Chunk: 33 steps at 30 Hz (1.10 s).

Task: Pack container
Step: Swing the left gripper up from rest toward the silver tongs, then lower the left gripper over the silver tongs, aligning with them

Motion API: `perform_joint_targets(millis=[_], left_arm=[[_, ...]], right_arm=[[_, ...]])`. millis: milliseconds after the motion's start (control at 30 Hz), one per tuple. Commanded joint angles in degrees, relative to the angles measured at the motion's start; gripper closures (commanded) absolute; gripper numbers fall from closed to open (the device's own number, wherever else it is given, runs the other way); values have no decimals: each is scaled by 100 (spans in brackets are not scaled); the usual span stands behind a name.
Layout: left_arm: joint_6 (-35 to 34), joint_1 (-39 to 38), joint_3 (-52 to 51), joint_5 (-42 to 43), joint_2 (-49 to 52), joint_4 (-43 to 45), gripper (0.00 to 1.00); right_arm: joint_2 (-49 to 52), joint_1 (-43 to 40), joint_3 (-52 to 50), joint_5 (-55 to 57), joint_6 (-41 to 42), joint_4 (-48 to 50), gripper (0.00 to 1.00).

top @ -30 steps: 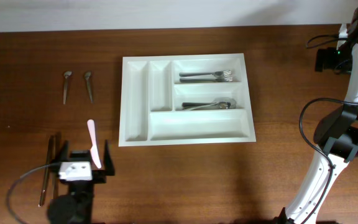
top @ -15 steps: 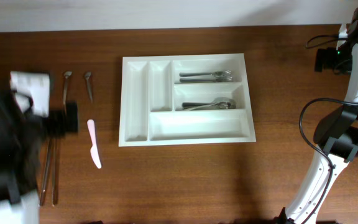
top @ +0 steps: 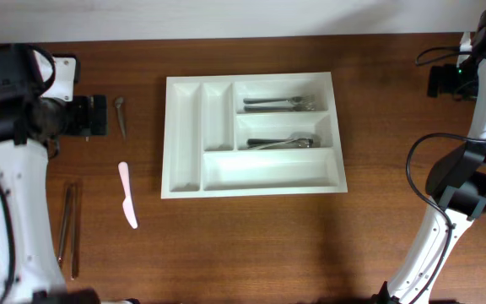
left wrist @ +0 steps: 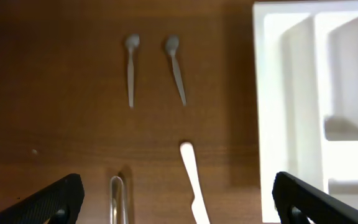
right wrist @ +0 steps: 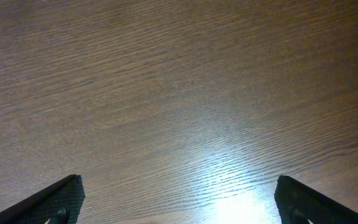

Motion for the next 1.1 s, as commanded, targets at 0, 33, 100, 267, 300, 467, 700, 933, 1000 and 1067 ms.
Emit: perform_joint_targets(millis=[0,33,100,267,300,467,700,933,1000,1067], left_arm=[[-203,33,96,-22,404,-24,1],[-203,33,96,-22,490,-24,1],[-201,33,96,-22,645,-17,1],[-227,35,94,236,964,-177,1],[-227,35,94,348,997,-203,1],[-223,35,94,431,1073,-555,1],[-223,35,31,337,1084,-1266,1],[-656,35,-942,-411,1095,-922,1],[-765,35,-1200,-413,1110,-789,1],[-1023,35,-1416,-413,1152,-678,1]], right_arm=[[26,-35,-24,-15,44,-2,1],[26,-35,-24,-15,44,0,1],[26,-35,-24,-15,44,-2,1],[26,-35,-24,-15,44,-2,1],[26,-35,-24,-15,44,-2,1],[26,-35,-24,-15,44,-2,1],[26,-35,-24,-15,44,-2,1],[26,-35,-24,-15,44,-2,1],[26,-35,-24,-15,44,-2,1],[26,-35,-24,-15,44,-2,1]])
